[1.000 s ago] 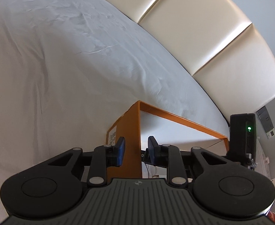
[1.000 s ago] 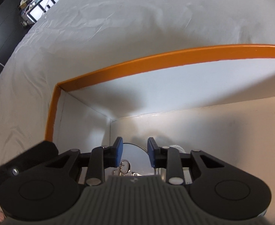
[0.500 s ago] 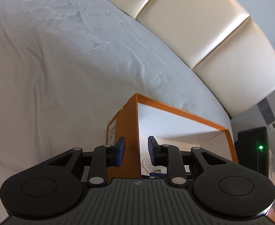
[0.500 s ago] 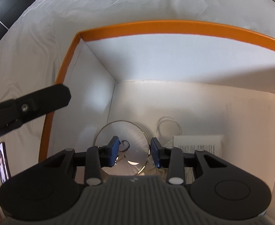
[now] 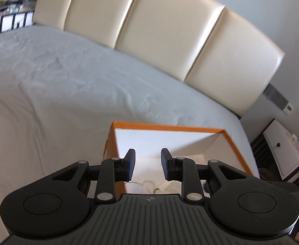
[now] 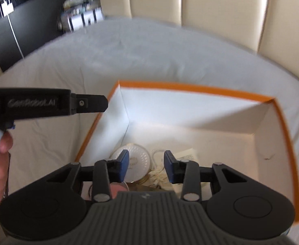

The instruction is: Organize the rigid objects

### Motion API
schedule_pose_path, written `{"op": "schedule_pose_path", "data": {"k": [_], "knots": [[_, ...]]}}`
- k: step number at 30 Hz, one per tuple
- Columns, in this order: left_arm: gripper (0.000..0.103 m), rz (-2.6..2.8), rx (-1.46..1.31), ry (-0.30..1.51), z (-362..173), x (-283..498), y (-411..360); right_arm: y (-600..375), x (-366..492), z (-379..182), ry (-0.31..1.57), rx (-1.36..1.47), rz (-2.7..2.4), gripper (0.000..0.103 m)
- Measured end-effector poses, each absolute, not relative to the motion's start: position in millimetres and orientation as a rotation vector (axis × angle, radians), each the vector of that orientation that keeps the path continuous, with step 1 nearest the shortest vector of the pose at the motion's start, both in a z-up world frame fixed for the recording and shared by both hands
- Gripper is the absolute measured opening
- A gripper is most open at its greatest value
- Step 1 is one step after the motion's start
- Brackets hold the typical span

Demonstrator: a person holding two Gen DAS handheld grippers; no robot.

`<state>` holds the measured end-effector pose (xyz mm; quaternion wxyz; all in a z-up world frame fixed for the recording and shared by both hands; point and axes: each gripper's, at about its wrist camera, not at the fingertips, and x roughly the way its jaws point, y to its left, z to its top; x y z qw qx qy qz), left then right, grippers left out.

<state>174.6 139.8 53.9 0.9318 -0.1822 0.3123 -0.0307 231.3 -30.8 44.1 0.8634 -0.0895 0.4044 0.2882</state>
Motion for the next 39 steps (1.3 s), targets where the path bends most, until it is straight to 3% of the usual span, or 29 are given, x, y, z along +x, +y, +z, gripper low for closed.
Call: {"op": "schedule_pose_path", "data": {"k": [6, 15, 17, 19, 23, 27, 37, 39], "knots": [[0.03, -0.195, -0.271, 0.636, 73, 160, 94, -105, 175, 59, 0.667, -0.13, 0.497, 0.051], [0.03, -0.315, -0.09, 0.809, 66, 142, 14, -203, 144, 16, 0.806, -0.122, 0.302, 0.05], [0.035, -0.287, -0.077, 0.875, 50, 139, 7, -216, 140, 2, 0.832, -0.087, 0.289, 0.05], [0.041, -0.253, -0.088, 0.953, 32, 134, 6, -225, 136, -10, 0.877, -0.023, 0.293, 0.044], [0.043, -0.161, -0.09, 1.076, -4, 122, 10, -217, 124, -8, 0.841, -0.059, 0.347, 0.043], [0.058, -0.11, -0.166, 1.133, -28, 112, 23, -199, 119, -16, 0.859, -0.207, 0.4, 0.04], [0.064, -0.074, -0.087, 1.253, -53, 108, 11, -205, 134, -32, 0.994, -0.174, 0.43, 0.037], [0.065, -0.069, -0.064, 1.287, -57, 109, 10, -203, 132, -32, 0.983, -0.183, 0.44, 0.03]]}}
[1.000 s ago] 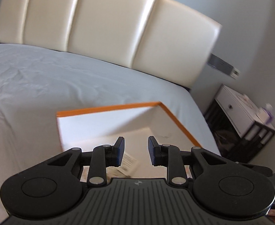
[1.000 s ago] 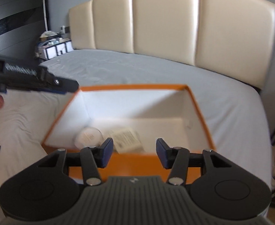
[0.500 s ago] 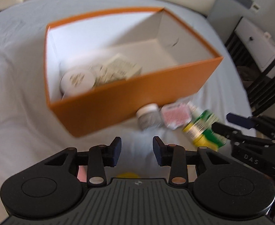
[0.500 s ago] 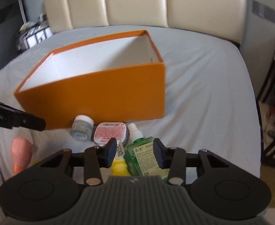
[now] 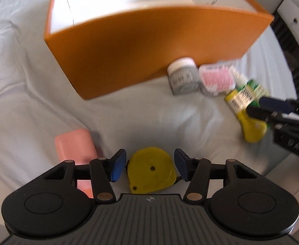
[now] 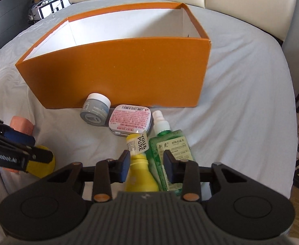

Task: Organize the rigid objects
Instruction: 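Grasp yellow tape measure with left tool while right tool grasps yellow bottle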

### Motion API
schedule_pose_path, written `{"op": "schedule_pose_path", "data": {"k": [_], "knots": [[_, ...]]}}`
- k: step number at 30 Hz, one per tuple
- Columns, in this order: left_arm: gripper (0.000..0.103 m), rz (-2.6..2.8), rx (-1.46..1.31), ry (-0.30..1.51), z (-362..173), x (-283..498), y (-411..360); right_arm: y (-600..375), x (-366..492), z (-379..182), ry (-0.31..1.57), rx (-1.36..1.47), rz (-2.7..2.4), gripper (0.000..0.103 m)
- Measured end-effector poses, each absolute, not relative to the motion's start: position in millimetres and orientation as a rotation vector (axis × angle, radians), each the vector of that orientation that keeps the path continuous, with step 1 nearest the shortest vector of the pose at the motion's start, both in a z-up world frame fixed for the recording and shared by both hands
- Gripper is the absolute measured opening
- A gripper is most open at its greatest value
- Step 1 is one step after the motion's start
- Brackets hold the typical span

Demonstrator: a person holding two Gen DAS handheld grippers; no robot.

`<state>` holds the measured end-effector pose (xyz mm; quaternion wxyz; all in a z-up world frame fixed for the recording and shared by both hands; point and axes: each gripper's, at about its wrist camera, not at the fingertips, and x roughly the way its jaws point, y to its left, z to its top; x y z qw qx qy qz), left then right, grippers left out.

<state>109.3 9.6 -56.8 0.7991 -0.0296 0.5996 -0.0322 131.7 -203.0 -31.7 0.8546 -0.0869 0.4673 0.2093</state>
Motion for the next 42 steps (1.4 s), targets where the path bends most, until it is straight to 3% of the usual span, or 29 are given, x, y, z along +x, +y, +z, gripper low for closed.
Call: {"op": "schedule_pose_path", "data": {"k": [1, 4, 10, 23, 32, 42], "knots": [[0.067, -0.07, -0.061, 1.294, -58, 109, 10, -203, 131, -32, 0.978, -0.18, 0.453, 0.021], [0.069, -0.078, -0.062, 1.323, -62, 110, 10, -201, 132, -35, 0.999, -0.178, 0.467, 0.016], [0.071, -0.096, 0.018, 1.364, -68, 111, 0, -202, 151, -45, 1.117, -0.114, 0.479, 0.025], [0.068, -0.105, 0.083, 1.371, -71, 109, -12, -196, 163, -53, 1.16, -0.063, 0.511, 0.024], [0.068, -0.12, -0.031, 1.282, -55, 97, 12, -215, 151, -39, 1.09, 0.019, 0.487, 0.024], [0.068, -0.166, -0.154, 1.056, 5, 78, 40, -228, 126, -9, 0.907, 0.036, 0.511, 0.024]]}}
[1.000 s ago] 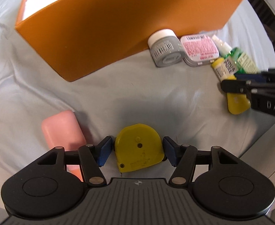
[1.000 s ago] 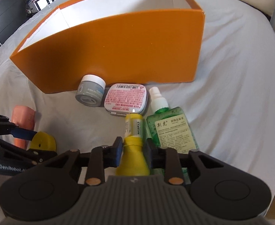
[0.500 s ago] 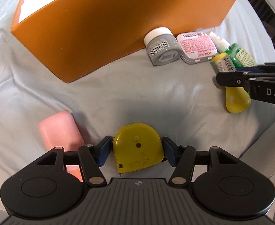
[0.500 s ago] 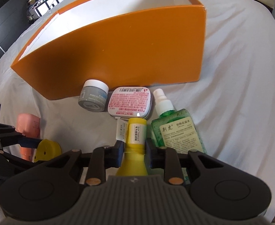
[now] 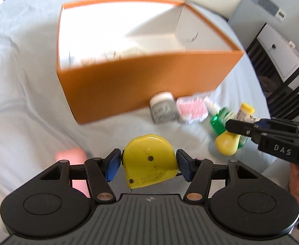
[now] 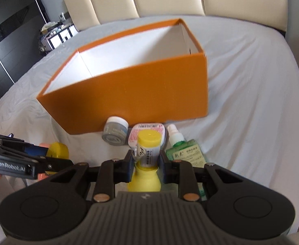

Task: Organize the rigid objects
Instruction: 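Grasp yellow tape measure with left tool while right tool grasps yellow bottle, then lower tape measure into orange box with left tool while right tool lowers yellow bottle inside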

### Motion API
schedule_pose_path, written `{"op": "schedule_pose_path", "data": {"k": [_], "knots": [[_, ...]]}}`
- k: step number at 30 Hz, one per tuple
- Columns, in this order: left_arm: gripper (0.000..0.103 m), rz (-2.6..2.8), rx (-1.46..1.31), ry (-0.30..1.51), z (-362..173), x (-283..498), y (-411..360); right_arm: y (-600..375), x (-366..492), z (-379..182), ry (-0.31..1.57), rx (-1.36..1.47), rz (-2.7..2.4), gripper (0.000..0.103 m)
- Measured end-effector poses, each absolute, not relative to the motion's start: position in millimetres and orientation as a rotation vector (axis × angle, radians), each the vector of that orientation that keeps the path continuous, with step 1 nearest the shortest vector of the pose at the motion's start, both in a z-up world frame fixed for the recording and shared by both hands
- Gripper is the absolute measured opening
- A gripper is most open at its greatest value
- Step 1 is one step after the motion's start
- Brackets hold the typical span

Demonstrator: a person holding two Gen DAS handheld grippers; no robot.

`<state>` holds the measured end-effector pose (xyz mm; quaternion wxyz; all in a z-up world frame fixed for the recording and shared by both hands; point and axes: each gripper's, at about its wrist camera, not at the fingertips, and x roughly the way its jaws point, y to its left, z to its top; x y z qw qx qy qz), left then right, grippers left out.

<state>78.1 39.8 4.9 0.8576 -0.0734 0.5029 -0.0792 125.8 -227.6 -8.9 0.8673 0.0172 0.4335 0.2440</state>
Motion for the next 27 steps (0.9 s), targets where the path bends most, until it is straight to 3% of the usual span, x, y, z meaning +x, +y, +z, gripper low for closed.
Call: {"op": "schedule_pose_path", "data": {"k": [15, 21, 27], "knots": [[0.068, -0.146, -0.034, 0.787, 93, 147, 58, -212, 149, 80, 0.685, 0.117, 0.632, 0.024], [0.068, -0.078, 0.048, 0.836, 73, 218, 55, -186, 206, 97, 0.696, 0.178, 0.62, 0.024], [0.068, 0.032, 0.152, 0.926, 25, 268, 58, -155, 249, 86, 0.716, 0.058, 0.529, 0.024]]}}
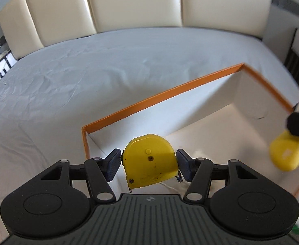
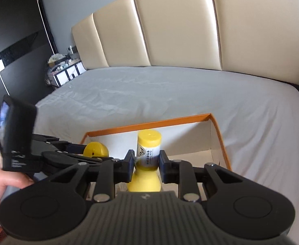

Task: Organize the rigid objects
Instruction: 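Lower tape measure into orange box with left tool while right tool lowers yellow bottle inside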

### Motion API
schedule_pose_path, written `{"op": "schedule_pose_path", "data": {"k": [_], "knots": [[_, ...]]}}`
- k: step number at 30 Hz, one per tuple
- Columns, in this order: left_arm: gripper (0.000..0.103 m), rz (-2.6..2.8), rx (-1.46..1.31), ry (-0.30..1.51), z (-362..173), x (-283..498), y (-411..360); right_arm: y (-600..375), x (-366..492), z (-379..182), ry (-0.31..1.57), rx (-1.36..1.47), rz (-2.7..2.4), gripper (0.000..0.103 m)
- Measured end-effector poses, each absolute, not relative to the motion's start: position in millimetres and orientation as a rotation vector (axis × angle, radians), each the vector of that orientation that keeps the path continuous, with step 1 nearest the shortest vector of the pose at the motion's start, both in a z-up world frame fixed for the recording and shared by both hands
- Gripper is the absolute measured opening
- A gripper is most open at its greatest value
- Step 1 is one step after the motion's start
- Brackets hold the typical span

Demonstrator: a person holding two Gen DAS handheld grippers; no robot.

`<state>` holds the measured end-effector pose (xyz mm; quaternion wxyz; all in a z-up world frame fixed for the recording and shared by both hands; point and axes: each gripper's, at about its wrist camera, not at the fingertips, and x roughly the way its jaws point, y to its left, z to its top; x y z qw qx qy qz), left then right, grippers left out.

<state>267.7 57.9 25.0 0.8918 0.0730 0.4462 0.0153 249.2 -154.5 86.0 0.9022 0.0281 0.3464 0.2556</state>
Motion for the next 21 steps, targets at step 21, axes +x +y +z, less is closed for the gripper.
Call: {"op": "schedule_pose_path", "data": {"k": [21], "knots": [[0.075, 0.025, 0.277, 0.964, -11, 283, 60, -80, 309, 39, 0.826, -0.113, 0.522, 0.024]]}}
